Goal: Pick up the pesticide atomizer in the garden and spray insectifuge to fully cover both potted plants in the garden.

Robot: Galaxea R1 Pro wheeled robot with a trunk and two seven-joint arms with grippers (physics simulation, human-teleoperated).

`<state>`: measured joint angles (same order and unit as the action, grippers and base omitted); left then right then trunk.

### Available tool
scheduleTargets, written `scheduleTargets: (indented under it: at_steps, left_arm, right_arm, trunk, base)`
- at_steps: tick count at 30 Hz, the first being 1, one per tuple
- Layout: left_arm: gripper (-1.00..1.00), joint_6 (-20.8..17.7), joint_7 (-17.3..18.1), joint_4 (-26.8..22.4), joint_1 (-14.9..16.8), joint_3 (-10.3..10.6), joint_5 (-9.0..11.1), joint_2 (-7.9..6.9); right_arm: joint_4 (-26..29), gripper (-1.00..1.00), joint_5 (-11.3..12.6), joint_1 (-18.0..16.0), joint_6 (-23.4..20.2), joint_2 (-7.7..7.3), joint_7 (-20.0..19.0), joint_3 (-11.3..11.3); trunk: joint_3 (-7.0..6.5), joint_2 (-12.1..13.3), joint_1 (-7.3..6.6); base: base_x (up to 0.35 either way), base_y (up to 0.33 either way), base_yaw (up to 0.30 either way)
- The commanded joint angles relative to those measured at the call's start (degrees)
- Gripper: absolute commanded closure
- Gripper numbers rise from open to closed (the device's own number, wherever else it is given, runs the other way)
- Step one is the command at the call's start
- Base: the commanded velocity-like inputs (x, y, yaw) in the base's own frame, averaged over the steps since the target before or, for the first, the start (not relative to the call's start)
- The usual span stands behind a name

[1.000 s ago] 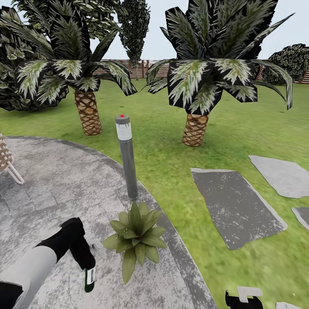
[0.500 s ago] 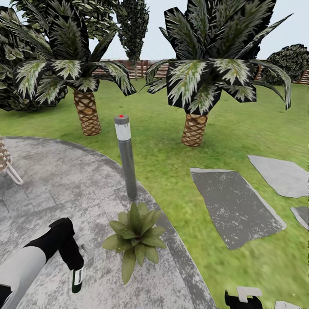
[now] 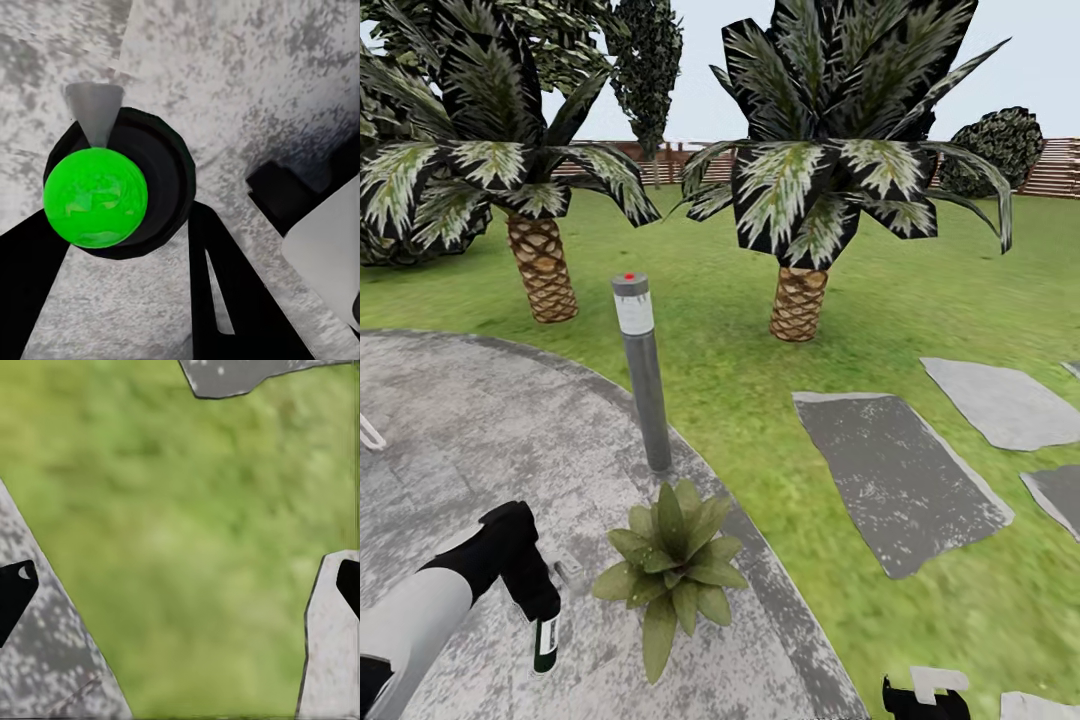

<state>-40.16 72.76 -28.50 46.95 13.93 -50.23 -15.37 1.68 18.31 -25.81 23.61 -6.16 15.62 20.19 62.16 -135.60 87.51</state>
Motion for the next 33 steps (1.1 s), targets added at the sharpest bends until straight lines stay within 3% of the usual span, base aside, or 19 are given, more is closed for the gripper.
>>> scheduleTargets:
  at_steps: [1,3,6,8,9,11,17,20,22,29,33]
  left_arm:
    - [1.0,-0.5,0.4,-0.2,0.1,0.2,-0.1,-0.15]
    - [1.0,-0.5,0.5,-0.2,0.9,0.2,-0.1,-0.05]
    - [1.0,-0.5,4.6,-0.8,2.8,0.6,-0.2,0.41]
    - [1.0,-0.6,6.8,-1.9,3.3,1.9,-1.4,0.42]
    - [1.0,-0.6,7.7,-2.3,3.4,2.9,-3.1,0.18]
    - [1.0,-0.5,8.3,-2.4,3.5,3.2,-4.0,-0.37]
    - [1.0,0.0,8.3,-1.6,2.2,3.5,-5.9,-0.77]
    - [1.0,0.9,8.2,-1.6,-1.1,3.5,-6.2,-0.67]
    - [1.0,1.0,8.1,-1.6,-1.7,3.4,-6.2,-0.67]
    - [1.0,1.0,8.2,-2.3,-1.3,2.9,-6.1,-0.8]
    - [1.0,1.5,6.9,-1.6,-1.9,2.8,-5.9,-2.97]
  right_arm:
    - [0.0,-1.0,0.4,0.0,0.1,0.01,0.2,0.5]
    - [0.0,-1.0,0.4,0.0,0.1,0.0,0.2,0.5]
    - [0.0,-1.0,0.4,0.0,0.1,-0.04,0.2,0.5]
    - [0.0,-1.0,0.4,0.0,0.1,-0.1,0.2,0.5]
    - [0.0,-1.0,0.4,0.0,0.1,-0.15,0.2,0.5]
    - [0.0,-1.0,0.4,0.0,0.1,-0.16,0.1,0.5]
    - [0.0,-1.0,0.3,0.0,0.1,-0.17,0.1,0.5]
    - [-0.1,-1.0,0.3,0.0,0.1,-0.27,0.1,0.5]
    - [-0.1,-1.0,0.2,0.0,0.1,-0.32,0.1,0.5]
    - [-0.1,-1.0,0.2,0.0,0.1,-0.35,0.1,0.5]
    - [-0.1,-1.0,0.2,0.0,0.1,-0.35,0.1,0.5]
  trunk:
    - [0.05,0.0,-0.01]
    - [0.05,0.0,-0.01]
    - [0.05,0.0,-0.01]
    - [0.05,0.0,-0.01]
    - [0.05,0.0,-0.01]
    - [0.05,0.0,-0.01]
    - [0.05,0.0,-0.01]
    - [0.05,0.0,-0.01]
    - [0.05,0.0,-0.01]
    - [0.05,0.0,-0.01]
    - [0.05,0.0,-0.01]
  base:
    - [0.008,0.013,-0.246]
    - [0.003,0.005,-0.12]
    - [0.001,0.001,-0.023]
    - [0.0,0.0,-0.004]
    - [0.0,0.0,-0.001]
    - [0.0,0.0,0.0]
    - [0.0,0.0,0.0]
    - [0.0,0.0,0.0]
    - [0.0,0.0,0.0]
    - [0.0,0.0,0.0]
    - [0.0,0.0,0.0]
